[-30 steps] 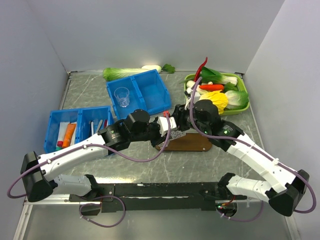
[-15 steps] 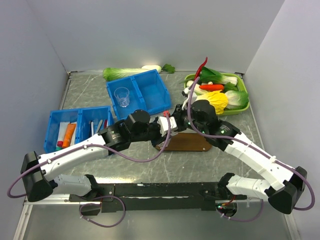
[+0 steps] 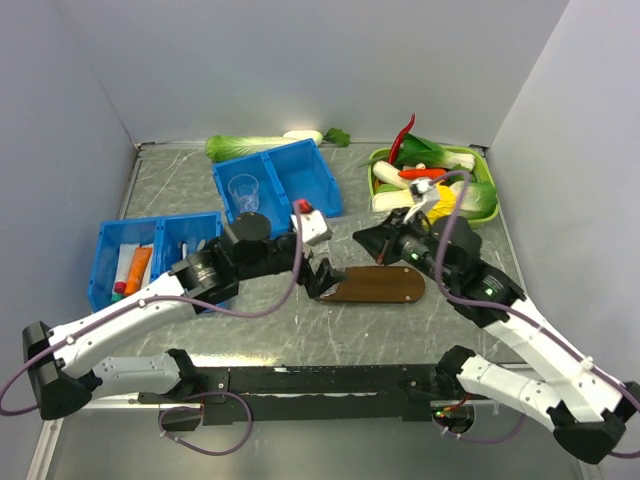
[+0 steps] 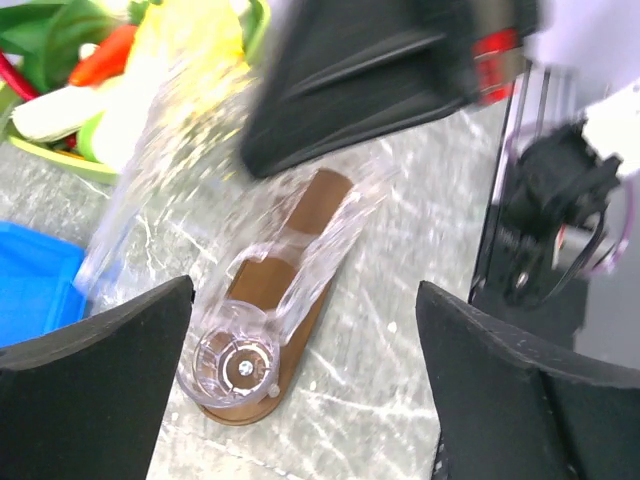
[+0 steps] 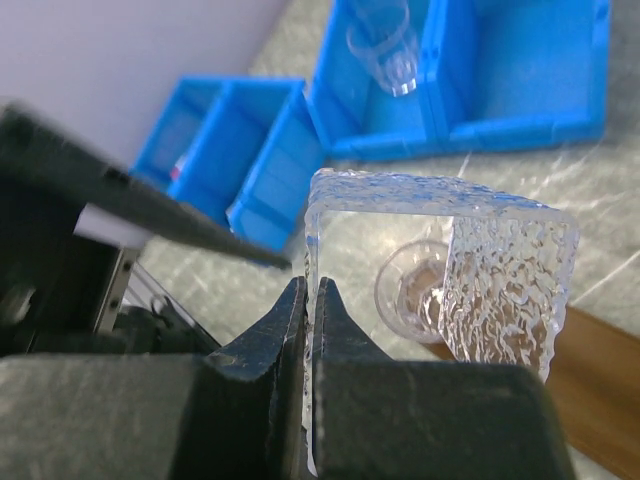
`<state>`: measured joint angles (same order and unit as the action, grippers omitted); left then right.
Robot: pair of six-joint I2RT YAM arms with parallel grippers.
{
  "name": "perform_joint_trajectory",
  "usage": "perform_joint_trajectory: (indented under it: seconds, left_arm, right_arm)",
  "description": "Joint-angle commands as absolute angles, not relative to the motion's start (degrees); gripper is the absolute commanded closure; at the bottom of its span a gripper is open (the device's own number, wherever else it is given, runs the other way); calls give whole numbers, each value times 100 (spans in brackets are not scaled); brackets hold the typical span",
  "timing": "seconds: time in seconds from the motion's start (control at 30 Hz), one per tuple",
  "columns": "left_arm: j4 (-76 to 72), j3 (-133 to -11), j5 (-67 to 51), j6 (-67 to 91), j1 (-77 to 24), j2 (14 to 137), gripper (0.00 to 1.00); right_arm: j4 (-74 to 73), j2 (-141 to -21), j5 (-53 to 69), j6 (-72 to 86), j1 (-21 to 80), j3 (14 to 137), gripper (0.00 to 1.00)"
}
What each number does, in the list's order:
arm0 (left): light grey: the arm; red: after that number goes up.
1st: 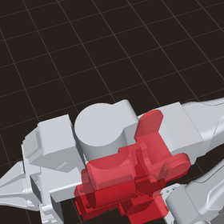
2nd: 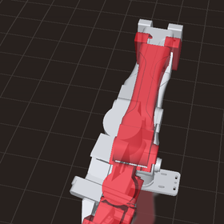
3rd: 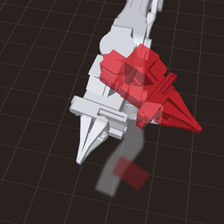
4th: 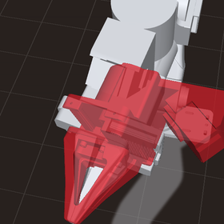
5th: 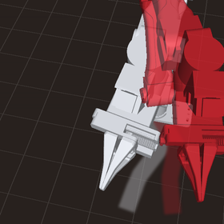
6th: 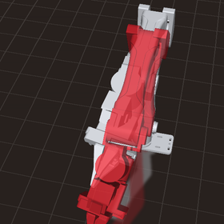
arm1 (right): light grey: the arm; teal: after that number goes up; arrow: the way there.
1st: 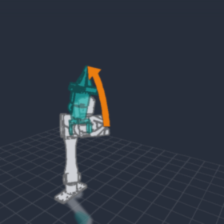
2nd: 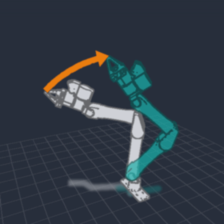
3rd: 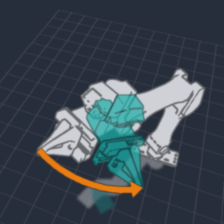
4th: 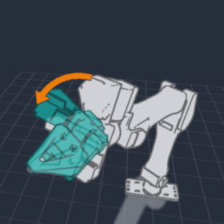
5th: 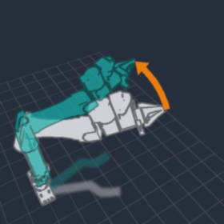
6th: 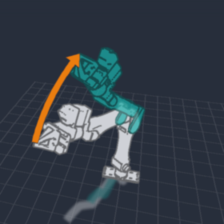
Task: Prepare toiletry sets of a toothbrush and toothpaste on the tray
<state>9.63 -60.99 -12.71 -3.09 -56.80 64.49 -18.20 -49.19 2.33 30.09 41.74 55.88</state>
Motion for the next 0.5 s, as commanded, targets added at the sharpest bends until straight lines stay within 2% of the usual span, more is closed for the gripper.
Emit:
perform_joint_trajectory:
  seconds: [0.0,0.17,0.47]
  left_arm:
    - [440,-6223,-1739,640,-5222,6100,2]
    - [-428,-5854,-1714,1993,-4835,5643,1]
    - [-1651,-4931,-958,4033,-4816,5203,0]
  right_arm:
    - [-1468,-4439,140,2839,3999,5563,100]
    - [-1222,-4026,491,2690,3902,5388,100]
    - [-379,-3595,1652,2829,3850,5168,100]
